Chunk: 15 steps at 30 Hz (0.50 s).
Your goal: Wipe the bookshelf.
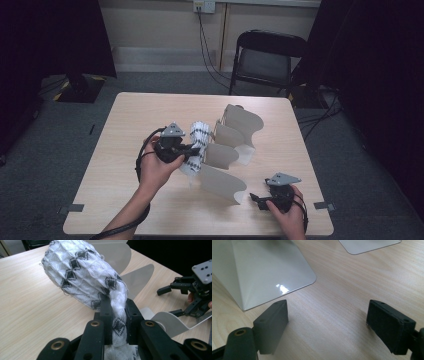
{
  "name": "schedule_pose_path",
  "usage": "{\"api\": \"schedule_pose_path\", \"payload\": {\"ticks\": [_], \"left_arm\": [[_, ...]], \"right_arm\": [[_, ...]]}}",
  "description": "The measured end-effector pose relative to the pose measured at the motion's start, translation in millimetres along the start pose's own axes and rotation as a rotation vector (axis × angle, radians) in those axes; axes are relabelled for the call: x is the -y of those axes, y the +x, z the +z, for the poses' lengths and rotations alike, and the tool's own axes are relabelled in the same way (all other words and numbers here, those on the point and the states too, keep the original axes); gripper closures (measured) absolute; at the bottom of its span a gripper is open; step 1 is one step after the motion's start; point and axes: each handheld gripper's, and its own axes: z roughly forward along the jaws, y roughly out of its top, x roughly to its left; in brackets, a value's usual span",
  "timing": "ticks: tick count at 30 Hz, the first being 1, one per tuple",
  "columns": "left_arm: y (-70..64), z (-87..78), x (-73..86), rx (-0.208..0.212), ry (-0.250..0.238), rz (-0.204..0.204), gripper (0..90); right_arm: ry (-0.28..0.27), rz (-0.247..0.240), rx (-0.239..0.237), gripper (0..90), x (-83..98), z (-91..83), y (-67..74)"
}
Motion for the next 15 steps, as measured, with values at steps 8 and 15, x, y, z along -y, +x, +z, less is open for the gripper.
{"api": "schedule_pose_path", "payload": {"ticks": [8,15], "left_arm": [[1.8,22.6,19.1,0.007,0.052,-0.025,79.8],[2.4,35.6,31.6,0.018,0.091,-0.043,79.9]], "right_arm": [[0.0,0.0,0.0,16.6,0.0,0.0,0.0],[0.0,0.0,0.0,16.6,0.0,0.0,0.0]]}}
